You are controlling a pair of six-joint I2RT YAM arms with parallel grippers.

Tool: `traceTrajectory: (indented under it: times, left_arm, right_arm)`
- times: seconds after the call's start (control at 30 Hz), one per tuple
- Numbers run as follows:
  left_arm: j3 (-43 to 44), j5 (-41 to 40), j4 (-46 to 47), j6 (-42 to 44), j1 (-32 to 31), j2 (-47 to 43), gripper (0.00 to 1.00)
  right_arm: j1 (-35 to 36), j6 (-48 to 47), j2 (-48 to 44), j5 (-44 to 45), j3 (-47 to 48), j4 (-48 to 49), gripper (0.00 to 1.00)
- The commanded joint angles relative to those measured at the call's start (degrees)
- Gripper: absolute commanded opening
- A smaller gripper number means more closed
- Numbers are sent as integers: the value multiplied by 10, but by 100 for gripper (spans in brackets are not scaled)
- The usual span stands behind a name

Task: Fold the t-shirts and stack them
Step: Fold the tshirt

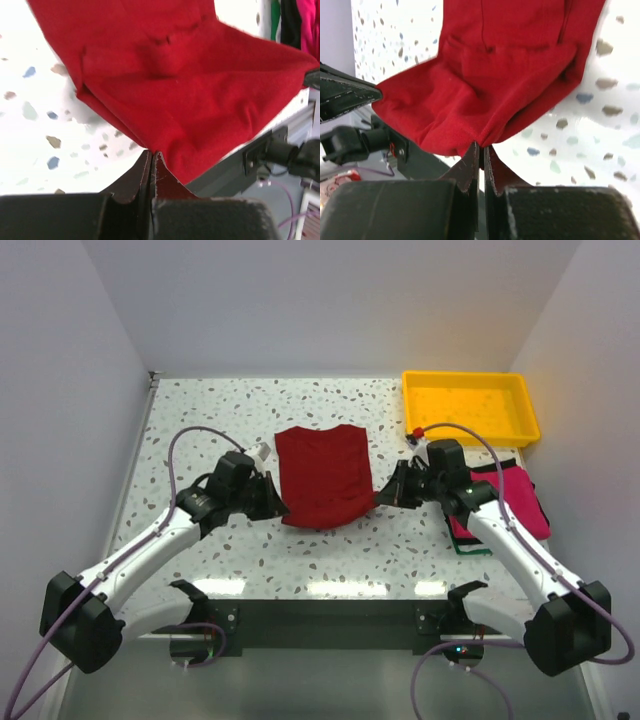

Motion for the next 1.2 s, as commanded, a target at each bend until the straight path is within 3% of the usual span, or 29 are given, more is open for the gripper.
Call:
traceTrajectory:
  times: [0.0, 0.83, 1.17]
  left_arm:
    - [44, -21, 29, 2, 31, 24, 0]
    - [209, -21, 96, 20, 136, 188, 0]
    - [257, -57, 129, 17, 153, 278, 0]
  right_arm:
    - [-12, -9, 36, 17, 49, 59, 0]
    - [-70, -14, 260, -57, 247, 129, 0]
    - [-73, -20, 363, -38, 315, 143, 0]
